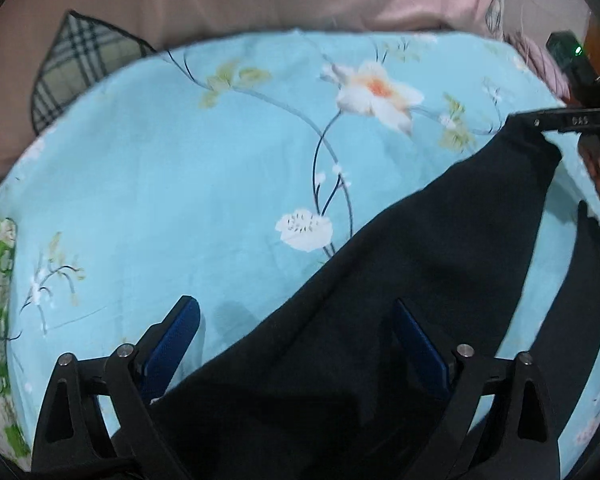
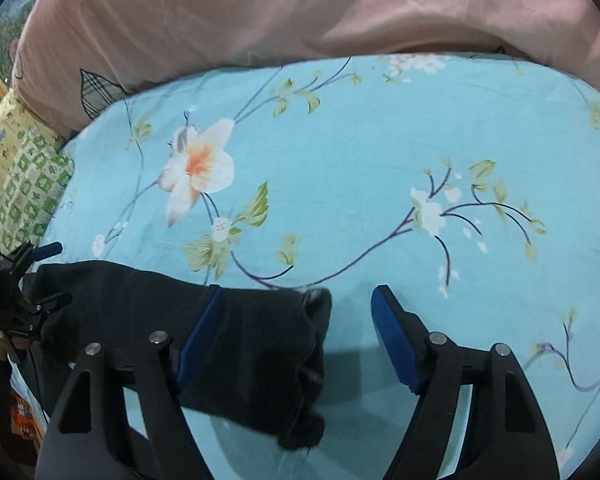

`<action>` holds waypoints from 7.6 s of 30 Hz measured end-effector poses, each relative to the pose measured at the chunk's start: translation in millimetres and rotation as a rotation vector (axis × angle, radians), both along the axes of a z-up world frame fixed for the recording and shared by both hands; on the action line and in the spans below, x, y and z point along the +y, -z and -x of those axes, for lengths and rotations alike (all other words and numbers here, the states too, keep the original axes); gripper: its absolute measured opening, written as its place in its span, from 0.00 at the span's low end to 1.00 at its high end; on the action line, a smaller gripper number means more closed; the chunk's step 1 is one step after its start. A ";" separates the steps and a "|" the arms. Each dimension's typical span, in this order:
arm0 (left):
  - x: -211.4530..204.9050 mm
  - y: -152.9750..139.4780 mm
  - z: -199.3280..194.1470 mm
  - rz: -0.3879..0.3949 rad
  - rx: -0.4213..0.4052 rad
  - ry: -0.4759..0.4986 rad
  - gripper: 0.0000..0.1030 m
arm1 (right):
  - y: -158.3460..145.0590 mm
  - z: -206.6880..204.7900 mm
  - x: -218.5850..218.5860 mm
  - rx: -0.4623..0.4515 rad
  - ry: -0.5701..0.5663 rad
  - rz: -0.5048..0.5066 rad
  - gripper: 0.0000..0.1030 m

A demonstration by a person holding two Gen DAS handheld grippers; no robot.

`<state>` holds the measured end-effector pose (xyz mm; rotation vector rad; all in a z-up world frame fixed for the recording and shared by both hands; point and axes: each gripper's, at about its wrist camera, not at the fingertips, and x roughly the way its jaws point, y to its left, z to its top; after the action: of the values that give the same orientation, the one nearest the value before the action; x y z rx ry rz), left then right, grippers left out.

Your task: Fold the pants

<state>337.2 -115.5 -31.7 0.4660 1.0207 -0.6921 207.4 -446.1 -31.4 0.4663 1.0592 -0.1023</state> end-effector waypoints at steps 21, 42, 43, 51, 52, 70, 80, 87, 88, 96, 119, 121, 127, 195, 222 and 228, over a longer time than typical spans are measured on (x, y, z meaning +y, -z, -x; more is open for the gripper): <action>26.2 -50.9 102.8 0.163 0.092 0.047 0.05 | -39.3 45.8 15.8 -0.177 -0.146 0.091 0.08; 66.9 -46.4 225.8 0.281 0.137 0.002 0.05 | -44.2 177.3 58.2 -0.325 -0.375 0.155 0.08; 67.9 -44.4 229.1 0.282 0.141 0.001 0.05 | -42.6 180.0 60.4 -0.318 -0.382 0.161 0.08; 67.3 -25.6 249.2 0.255 0.144 0.012 0.05 | -24.5 205.9 72.4 -0.237 -0.415 0.195 0.08; 67.6 -23.7 251.4 0.254 0.142 0.011 0.05 | -22.0 209.0 73.6 -0.226 -0.417 0.201 0.08; 121.4 -33.0 272.3 0.345 0.135 -0.142 0.54 | -60.8 255.8 93.5 -0.274 -0.196 0.150 0.71; 210.7 -57.2 233.5 0.358 0.088 -0.473 0.60 | -74.5 218.0 172.6 -0.351 -0.294 0.007 0.71; 249.0 -67.2 194.7 0.324 0.077 -0.650 0.60 | -64.3 179.6 241.4 -0.344 -0.410 -0.079 0.71; 250.6 -68.0 185.6 0.323 0.084 -0.665 0.60 | -63.4 175.7 249.0 -0.346 -0.421 -0.090 0.71; 250.7 -59.4 116.9 0.195 0.156 -0.854 0.64 | -57.3 133.4 312.6 -0.339 -0.529 -0.124 0.71; 284.5 -56.9 146.2 0.329 0.081 -0.952 0.03 | -45.1 86.2 418.2 -0.314 -0.765 -0.047 0.07; 300.7 -63.6 172.2 0.445 0.057 -0.972 0.03 | -57.3 95.9 422.4 -0.340 -0.798 -0.013 0.07; 326.1 -52.1 206.4 0.623 0.062 -1.036 0.03 | -62.4 103.9 432.9 -0.325 -0.859 0.068 0.07; 408.0 8.9 224.0 0.584 0.058 -1.112 0.52 | 11.6 -37.3 408.9 -0.044 -0.786 -0.109 0.38; 397.7 -17.0 242.6 0.440 -0.115 -0.983 0.32 | -10.9 -19.4 450.2 -0.230 -0.631 0.297 0.30; 404.4 -45.4 265.4 0.432 -0.202 -1.029 0.44 | -36.4 11.0 411.3 -0.269 -0.526 0.160 0.37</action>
<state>71.8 288.8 13.8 -0.3695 0.7500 0.0777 196.3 -34.8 4.9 0.0437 0.8707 0.3318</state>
